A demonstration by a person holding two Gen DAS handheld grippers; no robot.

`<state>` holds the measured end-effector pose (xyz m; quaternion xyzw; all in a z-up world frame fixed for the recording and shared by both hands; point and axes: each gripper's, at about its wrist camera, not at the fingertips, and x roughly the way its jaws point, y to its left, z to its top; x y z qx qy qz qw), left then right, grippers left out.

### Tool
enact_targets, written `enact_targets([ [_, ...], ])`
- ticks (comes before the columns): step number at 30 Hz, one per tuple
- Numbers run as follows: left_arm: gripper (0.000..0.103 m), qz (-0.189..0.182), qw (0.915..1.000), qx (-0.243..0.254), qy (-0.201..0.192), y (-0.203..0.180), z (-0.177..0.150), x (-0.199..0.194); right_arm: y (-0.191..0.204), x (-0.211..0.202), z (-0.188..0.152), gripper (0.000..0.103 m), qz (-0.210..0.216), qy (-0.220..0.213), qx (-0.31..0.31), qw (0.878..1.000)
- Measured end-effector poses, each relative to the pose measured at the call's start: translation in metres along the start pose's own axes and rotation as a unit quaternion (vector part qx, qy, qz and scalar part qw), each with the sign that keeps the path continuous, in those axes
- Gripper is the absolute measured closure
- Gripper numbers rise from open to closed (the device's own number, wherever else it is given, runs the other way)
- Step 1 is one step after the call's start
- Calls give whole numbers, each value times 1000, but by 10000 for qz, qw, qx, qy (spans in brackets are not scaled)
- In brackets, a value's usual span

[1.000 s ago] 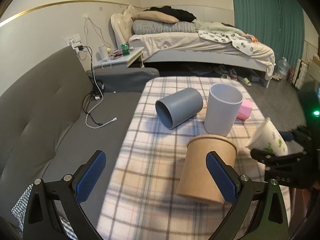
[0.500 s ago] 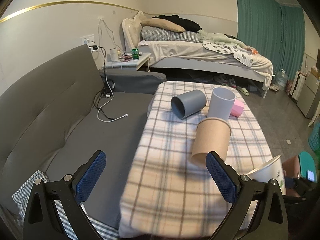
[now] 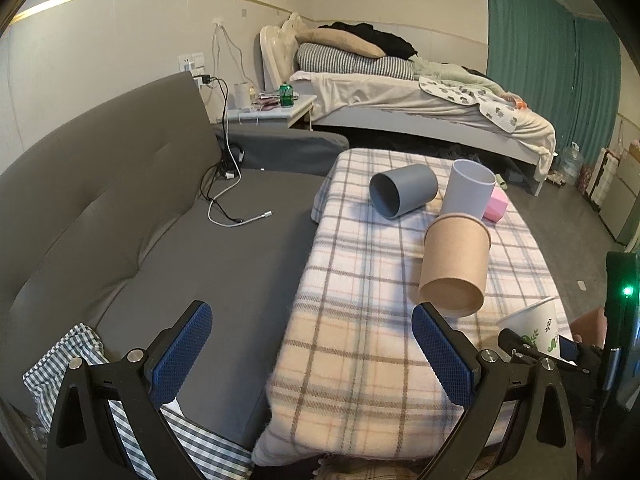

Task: Flip cup upside down
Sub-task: 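Lift the white cup with the right gripper and carry it toward the left gripper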

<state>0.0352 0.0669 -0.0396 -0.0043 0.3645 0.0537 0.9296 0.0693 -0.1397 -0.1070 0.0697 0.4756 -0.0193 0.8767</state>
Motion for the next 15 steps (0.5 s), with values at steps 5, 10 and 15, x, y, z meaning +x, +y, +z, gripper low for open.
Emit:
enact_targets([
  [5, 0, 16, 10000, 13, 81, -7, -3, 3, -4, 6, -6, 19, 244, -5, -31, 9997],
  [10, 0, 57, 10000, 16, -13, -17, 2, -10, -6, -16, -4, 5, 436, -336, -229, 9982],
  [15, 0, 65, 9996, 41, -262, -32, 8, -35, -21, -52, 0, 4, 480, -746, -290, 9956],
])
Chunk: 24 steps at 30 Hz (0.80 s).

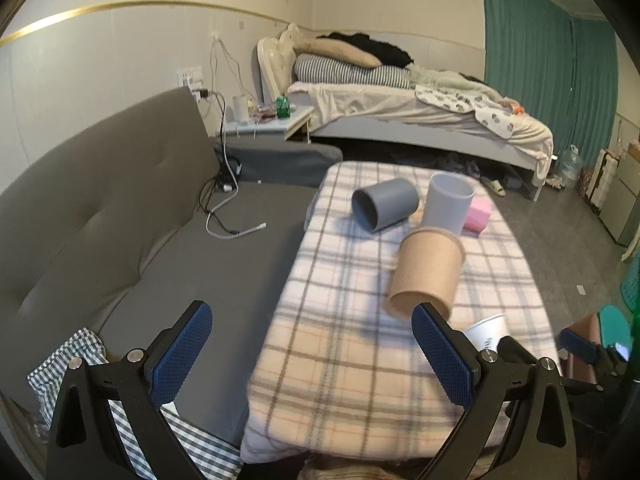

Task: Flip cup upside down
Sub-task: 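Lift the white cup with the right gripper and carry it toward the left gripper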

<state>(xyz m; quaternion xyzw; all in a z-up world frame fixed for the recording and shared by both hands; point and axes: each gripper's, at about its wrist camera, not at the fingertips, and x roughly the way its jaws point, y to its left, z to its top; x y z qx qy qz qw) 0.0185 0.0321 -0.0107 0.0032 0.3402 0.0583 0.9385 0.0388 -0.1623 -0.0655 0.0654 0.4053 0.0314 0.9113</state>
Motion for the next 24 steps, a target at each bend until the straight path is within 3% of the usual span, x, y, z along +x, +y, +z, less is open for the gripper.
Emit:
enact_targets([
  [4, 0, -51, 9998, 68, -160, -19, 2, -21, -15, -34, 4, 0, -118, -375, -105, 9992],
  [10, 0, -294, 9991, 285, -103, -55, -6, -35, -51, -75, 3, 0, -415, -764, -77, 9962],
  [19, 0, -812, 9923, 496, 787, -114, -46, -2, -116, -82, -22, 0, -745, -679, 439, 9939],
  [24, 0, -921, 9847, 177, 1466, -131, -73, 31, -135, -67, -30, 0, -720, -524, 662, 9938],
])
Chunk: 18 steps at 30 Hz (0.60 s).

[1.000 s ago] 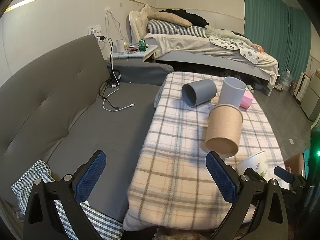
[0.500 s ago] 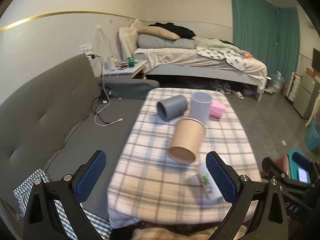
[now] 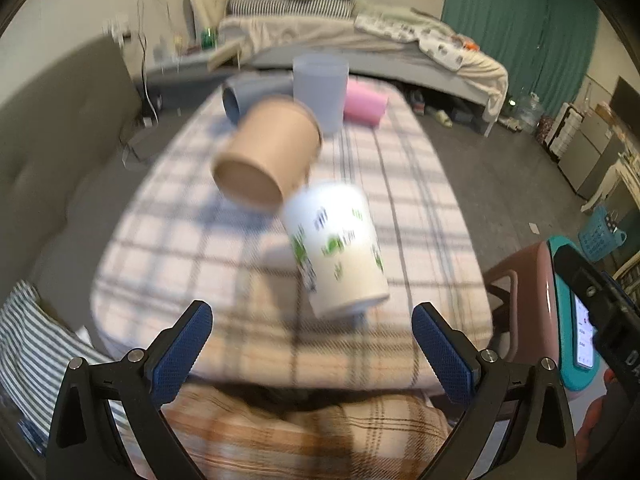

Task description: Flip cup upside down

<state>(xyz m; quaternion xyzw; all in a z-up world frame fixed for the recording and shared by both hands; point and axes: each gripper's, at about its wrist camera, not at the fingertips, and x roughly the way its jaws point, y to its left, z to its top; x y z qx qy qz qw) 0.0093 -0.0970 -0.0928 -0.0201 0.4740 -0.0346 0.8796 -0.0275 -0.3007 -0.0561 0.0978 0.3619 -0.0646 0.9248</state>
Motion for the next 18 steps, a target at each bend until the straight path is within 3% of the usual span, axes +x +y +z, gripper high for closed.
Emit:
enact_targets([
  [12, 3, -180, 9993, -153, 299, -6, 5, 41, -11, 52, -13, 0, 54, 518, 118, 9986],
  [14, 10, -201, 9992, -127, 321, -5, 4, 43, -11, 54, -12, 0, 52, 522, 136, 9985],
  [16, 33, -250, 9988, -68, 426, -5, 4, 47, -11, 57, -12, 0, 57, 535, 160, 9984],
  [18, 42, -388, 9978, -64, 537, -3, 2, 47, -9, 58, -12, 0, 70, 551, 167, 9983],
])
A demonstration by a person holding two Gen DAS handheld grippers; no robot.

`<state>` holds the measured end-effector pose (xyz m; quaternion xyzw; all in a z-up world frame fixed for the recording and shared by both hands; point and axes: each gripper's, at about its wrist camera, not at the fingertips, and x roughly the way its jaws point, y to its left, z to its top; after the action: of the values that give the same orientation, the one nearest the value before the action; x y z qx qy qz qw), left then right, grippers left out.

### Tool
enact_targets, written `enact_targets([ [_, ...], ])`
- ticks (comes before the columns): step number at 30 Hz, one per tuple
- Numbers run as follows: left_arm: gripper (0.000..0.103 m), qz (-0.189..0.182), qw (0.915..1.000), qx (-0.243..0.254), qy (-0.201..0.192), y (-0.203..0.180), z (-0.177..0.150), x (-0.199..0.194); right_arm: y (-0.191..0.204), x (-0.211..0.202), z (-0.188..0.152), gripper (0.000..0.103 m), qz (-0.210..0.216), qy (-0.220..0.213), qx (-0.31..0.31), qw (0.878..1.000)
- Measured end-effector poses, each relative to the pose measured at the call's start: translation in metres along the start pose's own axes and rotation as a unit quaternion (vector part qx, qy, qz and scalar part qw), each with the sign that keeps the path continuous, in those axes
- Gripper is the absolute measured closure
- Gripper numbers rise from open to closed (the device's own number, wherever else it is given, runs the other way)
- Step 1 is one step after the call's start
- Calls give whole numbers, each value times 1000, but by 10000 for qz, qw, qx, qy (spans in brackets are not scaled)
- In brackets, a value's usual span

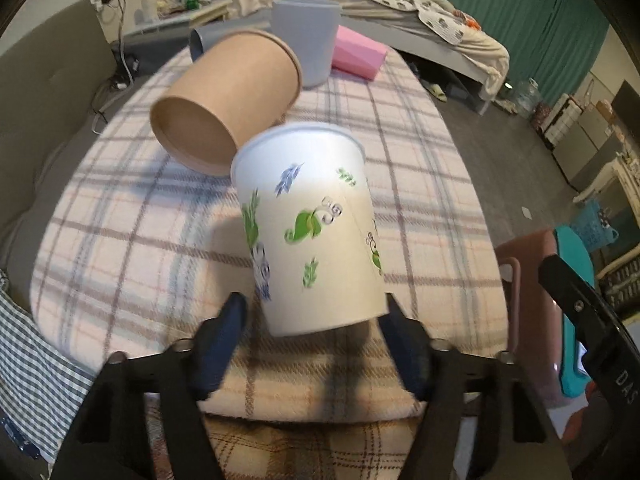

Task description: Flip cup upside down

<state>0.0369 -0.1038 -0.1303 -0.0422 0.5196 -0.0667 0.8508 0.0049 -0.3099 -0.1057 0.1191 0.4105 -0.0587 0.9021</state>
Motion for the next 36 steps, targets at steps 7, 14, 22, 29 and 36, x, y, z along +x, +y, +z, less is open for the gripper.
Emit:
enact_targets([
  [7, 47, 17, 9993, 284, -227, -2, 3, -22, 9, -6, -3, 0, 11, -13, -75, 10000],
  [14, 47, 105, 9977, 533, -406, -2, 22, -39, 19, -12, -4, 0, 48, -46, -158, 9999],
  [22, 48, 214, 9942, 1018, -282, -18, 49, -37, 25, -9, -6, 0, 70, 23, -195, 9998],
  [29, 48, 165, 9949, 965, -252, -14, 49, -32, 20, -8, -3, 0, 41, 23, -123, 9999],
  [36, 37, 165, 9954, 931, -160, -6, 30, -32, 21, -10, -2, 0, 50, 22, -116, 9999],
])
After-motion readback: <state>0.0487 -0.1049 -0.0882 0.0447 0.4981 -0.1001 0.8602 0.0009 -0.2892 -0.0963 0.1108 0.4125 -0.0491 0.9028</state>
